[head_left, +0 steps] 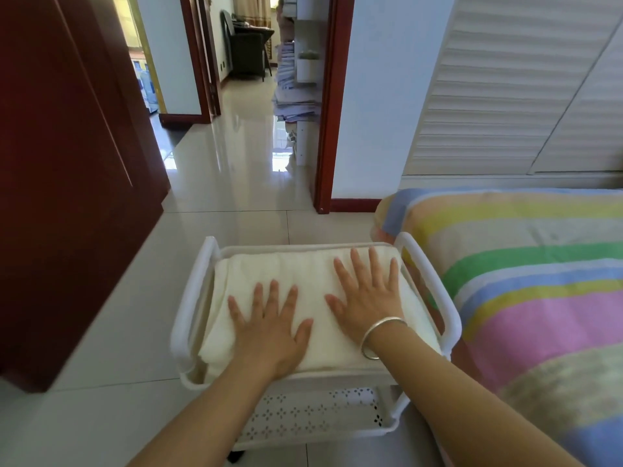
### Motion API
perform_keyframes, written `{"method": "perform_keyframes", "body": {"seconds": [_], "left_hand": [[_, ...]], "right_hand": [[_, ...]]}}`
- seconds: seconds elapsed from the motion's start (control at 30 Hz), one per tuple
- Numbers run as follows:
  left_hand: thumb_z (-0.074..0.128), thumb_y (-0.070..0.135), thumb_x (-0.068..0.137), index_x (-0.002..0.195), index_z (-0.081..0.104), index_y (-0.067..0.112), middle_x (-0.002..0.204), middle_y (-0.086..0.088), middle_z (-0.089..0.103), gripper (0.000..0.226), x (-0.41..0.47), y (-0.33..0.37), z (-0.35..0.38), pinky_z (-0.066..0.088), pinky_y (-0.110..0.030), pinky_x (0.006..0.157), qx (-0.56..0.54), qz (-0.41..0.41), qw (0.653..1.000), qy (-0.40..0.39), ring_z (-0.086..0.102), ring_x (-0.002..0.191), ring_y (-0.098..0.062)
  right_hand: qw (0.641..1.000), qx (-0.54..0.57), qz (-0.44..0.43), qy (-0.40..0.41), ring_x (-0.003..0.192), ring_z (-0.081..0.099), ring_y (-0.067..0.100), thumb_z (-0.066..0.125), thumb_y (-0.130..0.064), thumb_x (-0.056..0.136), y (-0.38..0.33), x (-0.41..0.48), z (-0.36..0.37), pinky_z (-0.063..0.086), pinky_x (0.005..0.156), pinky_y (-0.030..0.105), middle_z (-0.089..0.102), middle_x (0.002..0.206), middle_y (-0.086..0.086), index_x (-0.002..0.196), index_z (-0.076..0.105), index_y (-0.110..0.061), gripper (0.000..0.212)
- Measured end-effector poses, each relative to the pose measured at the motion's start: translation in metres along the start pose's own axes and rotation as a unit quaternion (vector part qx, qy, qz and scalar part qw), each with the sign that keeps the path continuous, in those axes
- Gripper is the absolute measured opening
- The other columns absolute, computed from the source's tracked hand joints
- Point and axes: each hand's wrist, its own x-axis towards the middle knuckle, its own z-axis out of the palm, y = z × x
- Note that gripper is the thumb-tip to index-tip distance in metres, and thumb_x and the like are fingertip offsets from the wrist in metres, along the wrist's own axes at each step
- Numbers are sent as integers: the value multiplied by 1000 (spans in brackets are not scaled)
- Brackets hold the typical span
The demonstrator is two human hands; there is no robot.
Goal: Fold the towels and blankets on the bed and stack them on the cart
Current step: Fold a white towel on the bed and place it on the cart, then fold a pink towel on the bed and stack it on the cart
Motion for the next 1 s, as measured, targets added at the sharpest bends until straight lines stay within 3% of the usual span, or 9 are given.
{"method": "perform_keyframes", "body": {"seconds": [0.1,0.27,0.37,0.43,0.5,0.57,0.67,0.77,1.0], "left_hand": [[-11,74,81,145,-27,44,155,8,-34,73,-2,-1,1,-22,-70,101,2,-20,1000,-4,-38,139,-29],[2,72,88,147,-23,44,156,8,-32,70,1,4,-9,-20,-72,103,-9,-24,998,-51,-34,141,-31],[6,67,93,154,-8,36,162,0,-17,70,-12,9,-27,-15,-63,112,-25,0,997,-71,-19,148,-28],[10,60,98,155,11,31,164,1,1,64,-32,25,-41,-10,-53,118,-86,52,994,-50,0,150,-20],[19,50,102,148,33,29,158,4,26,52,-59,50,-55,3,-45,121,-171,103,980,7,23,145,-15],[31,39,103,134,51,28,143,7,48,38,-86,84,-73,24,-40,116,-234,158,956,76,44,129,-14],[44,31,100,118,62,27,121,9,62,26,-126,152,-93,41,-37,101,-260,262,920,129,56,109,-16],[50,26,93,114,65,28,117,8,64,25,-175,229,-103,45,-34,93,-246,346,898,116,59,108,-20],[51,21,93,118,65,25,123,4,64,29,-288,385,-112,44,-31,91,-252,485,833,84,61,109,-19]], "right_hand": [[993,25,29,-110,140,-34,25,2,-71,88,11,7,20,-20,110,57,-27,157,-6,151,-13,-37,73],[987,62,17,-145,144,-26,22,13,-69,92,19,11,9,-16,114,53,-18,159,-7,153,-2,-36,71],[989,109,-1,-103,148,-12,20,21,-53,100,21,-9,-11,-9,119,43,0,162,-3,154,13,-28,60],[981,189,-14,-28,148,5,17,34,-42,101,28,-38,-27,2,118,31,16,160,-3,151,26,-26,53],[965,257,-24,48,141,28,16,45,-26,98,38,-74,-45,21,114,26,37,151,-3,142,44,-25,43],[954,284,-1,91,128,44,16,49,-15,94,55,-117,-64,37,105,29,53,134,-4,128,56,-25,36],[959,255,64,106,115,50,22,48,-14,89,99,-188,-96,41,94,31,62,119,2,120,63,-23,35],[963,196,155,98,123,45,19,48,-14,92,162,-277,-122,38,101,32,59,124,2,123,61,-24,35],[895,128,415,99,126,44,19,51,-17,93,301,-479,-150,36,104,29,58,128,-3,127,58,-26,35]]}}
